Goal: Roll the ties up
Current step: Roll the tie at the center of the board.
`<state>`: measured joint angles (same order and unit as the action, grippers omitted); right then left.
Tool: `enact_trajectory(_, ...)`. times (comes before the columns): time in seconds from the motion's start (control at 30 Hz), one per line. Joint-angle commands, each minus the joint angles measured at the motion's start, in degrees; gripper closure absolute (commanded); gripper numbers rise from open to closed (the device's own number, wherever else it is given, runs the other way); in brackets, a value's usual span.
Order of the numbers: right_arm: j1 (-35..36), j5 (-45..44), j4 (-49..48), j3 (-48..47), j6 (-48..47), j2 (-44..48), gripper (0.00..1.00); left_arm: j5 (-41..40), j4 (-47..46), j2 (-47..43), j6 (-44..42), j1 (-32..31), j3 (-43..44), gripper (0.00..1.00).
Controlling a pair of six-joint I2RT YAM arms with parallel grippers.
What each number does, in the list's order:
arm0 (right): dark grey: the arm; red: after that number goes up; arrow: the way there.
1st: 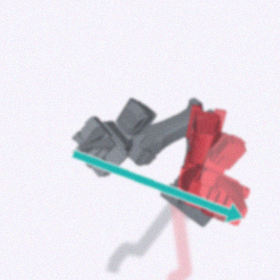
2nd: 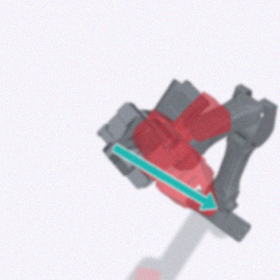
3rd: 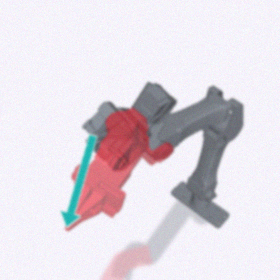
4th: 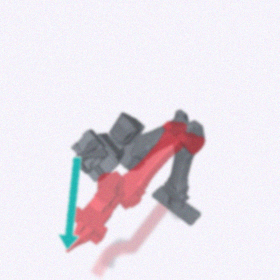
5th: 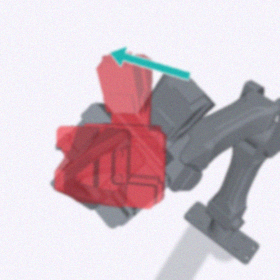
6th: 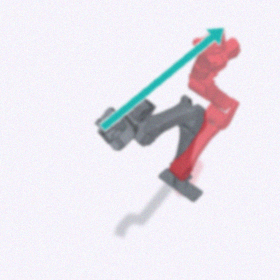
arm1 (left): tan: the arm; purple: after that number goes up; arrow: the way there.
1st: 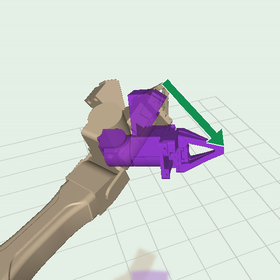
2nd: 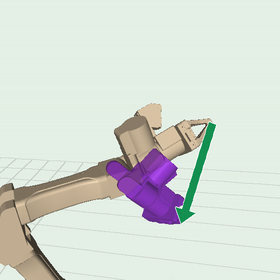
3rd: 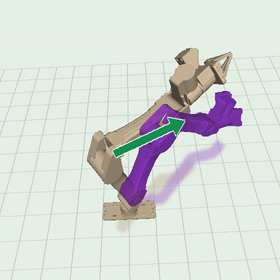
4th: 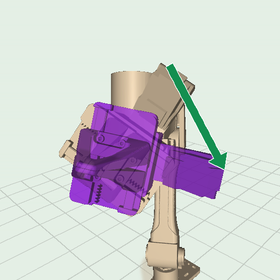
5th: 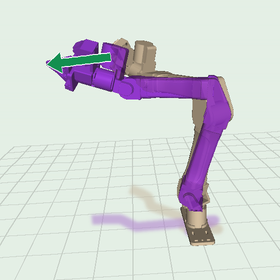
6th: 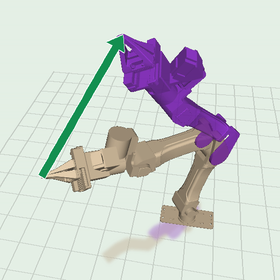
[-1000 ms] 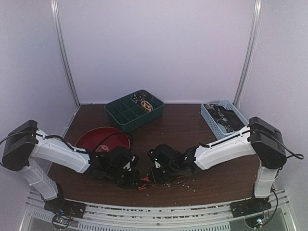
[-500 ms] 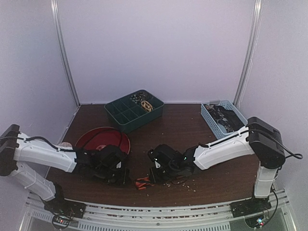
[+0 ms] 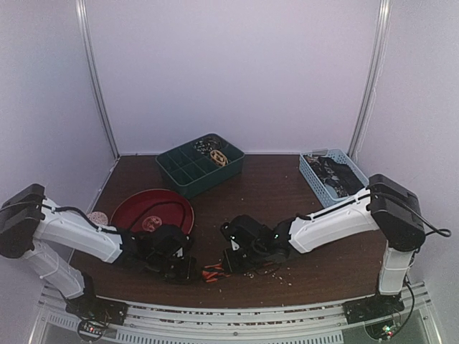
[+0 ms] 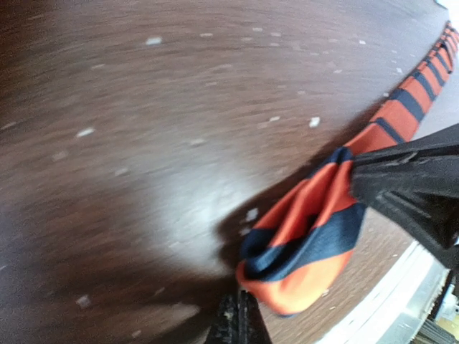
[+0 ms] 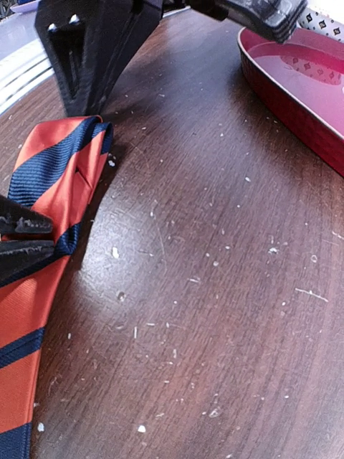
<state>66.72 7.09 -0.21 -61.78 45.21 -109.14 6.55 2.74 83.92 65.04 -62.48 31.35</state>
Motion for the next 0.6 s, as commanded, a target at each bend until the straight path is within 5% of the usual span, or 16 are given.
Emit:
enact_trajectory(0.0, -0.4, -0.9, 1.3, 1.6, 0.3, -0.4, 0.95, 3.3, -5.5, 3.7, -0.7, -0.2, 0.3, 1.0)
enact_trajectory(0.57, -0.3, 1.3, -7.9, 6.5, 3.5, 1.0, 0.95, 3.2, -13.7, 1.6, -1.2, -0.2, 1.9, 1.0)
